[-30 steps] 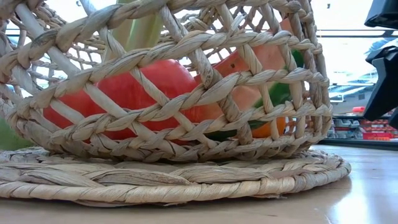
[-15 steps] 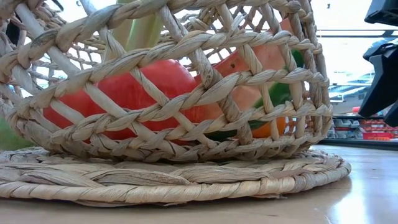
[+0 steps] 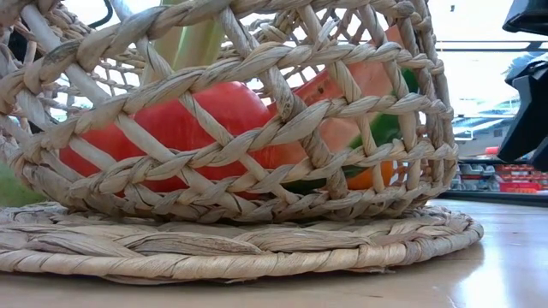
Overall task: Build produce basket
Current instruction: Put the pear into the basket
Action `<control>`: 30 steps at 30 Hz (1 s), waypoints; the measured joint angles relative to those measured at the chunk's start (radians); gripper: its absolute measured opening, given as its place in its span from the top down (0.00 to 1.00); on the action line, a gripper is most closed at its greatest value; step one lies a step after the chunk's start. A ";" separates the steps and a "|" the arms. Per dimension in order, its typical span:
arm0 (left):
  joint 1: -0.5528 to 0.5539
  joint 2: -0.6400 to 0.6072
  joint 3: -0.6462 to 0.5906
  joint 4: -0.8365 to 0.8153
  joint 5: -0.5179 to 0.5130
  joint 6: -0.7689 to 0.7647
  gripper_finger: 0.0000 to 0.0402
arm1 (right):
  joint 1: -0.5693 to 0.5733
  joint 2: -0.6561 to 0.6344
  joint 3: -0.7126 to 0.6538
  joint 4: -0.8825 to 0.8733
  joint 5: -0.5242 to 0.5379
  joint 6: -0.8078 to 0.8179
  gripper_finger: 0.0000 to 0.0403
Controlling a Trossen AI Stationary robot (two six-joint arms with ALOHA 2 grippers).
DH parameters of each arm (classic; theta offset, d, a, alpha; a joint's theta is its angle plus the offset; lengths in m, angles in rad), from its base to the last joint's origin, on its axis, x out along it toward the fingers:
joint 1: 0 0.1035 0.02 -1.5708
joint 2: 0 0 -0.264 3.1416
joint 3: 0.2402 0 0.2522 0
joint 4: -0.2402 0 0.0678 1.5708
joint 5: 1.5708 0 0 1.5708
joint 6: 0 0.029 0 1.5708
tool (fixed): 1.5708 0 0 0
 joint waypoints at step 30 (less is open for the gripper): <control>0.078 0.078 -0.073 0.091 0.031 0.226 0.12 | 0.008 0.000 -0.027 0.301 -0.036 0.018 0.42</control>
